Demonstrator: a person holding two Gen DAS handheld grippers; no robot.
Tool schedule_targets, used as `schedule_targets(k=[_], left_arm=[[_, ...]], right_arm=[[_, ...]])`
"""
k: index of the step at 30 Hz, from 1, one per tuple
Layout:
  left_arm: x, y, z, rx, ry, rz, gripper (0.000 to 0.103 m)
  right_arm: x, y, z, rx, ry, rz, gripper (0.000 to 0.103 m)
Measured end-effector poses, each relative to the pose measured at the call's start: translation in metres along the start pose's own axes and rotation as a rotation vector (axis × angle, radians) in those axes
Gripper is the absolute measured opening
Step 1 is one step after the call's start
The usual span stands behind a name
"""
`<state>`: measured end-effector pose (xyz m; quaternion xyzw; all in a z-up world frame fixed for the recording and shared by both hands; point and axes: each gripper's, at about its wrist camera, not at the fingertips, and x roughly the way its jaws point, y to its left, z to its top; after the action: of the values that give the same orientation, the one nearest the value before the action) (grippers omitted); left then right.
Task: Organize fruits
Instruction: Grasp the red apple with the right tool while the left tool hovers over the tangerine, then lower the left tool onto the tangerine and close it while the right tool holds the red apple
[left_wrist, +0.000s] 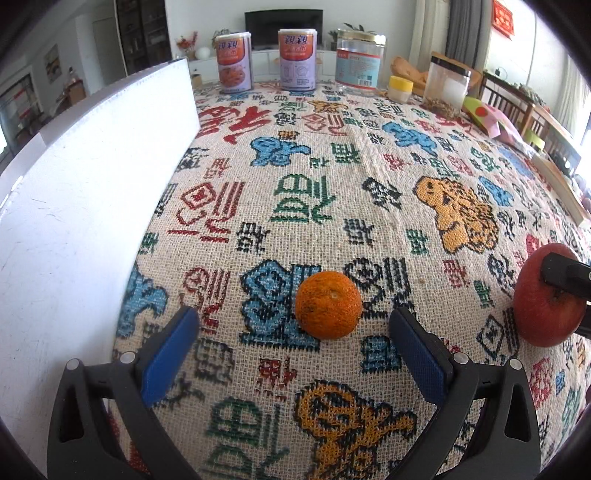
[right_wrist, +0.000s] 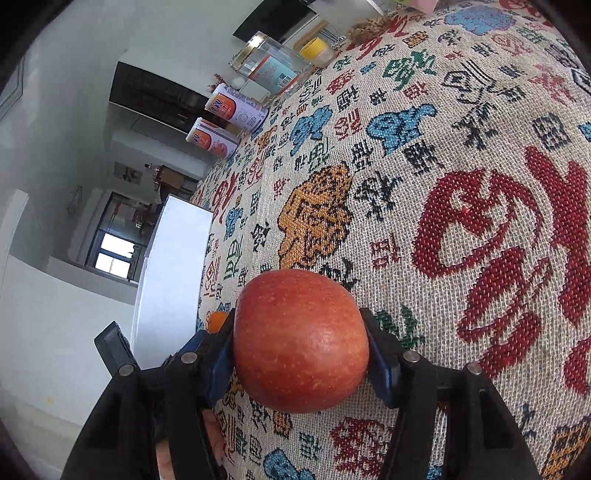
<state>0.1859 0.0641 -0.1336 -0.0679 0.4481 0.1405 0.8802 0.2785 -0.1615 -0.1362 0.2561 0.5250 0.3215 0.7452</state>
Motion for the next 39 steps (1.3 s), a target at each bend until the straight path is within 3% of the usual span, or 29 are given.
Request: schedule_targets(k=[11,15,17,20,24,30,39], left_arm=[[0.0,0.0,0.0,0.0,0.0,0.0,0.103],[0.0,0.0,0.0,-0.001,0.0,0.0,0.102],[0.0,0.0,0.0,-0.001,0.0,0.0,0.102],[0.0,0.0,0.0,-0.001,0.0,0.0,0.102],[0.0,0.0,0.0,-0.001,0.0,0.0,0.102],[0.0,0.0,0.0,-0.001,0.0,0.0,0.102],[0.0,0.0,0.0,-0.001,0.0,0.0,0.103]], right_arm=[[-0.032,-0.012,-0.002,-0.05,-0.165,-0.085,0.072],[-0.055,-0.014,-0.007,-0.048,-0.278,-0.096,0.073],[-0.073,-0.014,-0.012,-0.059,-0.356,-0.134,0.077],[-0.094,-0.013,-0.022,-0.11,-0.436,-0.263,0.082],[-0.097,-0.003,-0.035,-0.189,-0.427,-0.366,0.082],[-0.075,0.012,-0.048,-0.283,-0.345,-0.404,0.082],[-0.078,0.005,-0.05,-0.261,-0.376,-0.427,0.082]])
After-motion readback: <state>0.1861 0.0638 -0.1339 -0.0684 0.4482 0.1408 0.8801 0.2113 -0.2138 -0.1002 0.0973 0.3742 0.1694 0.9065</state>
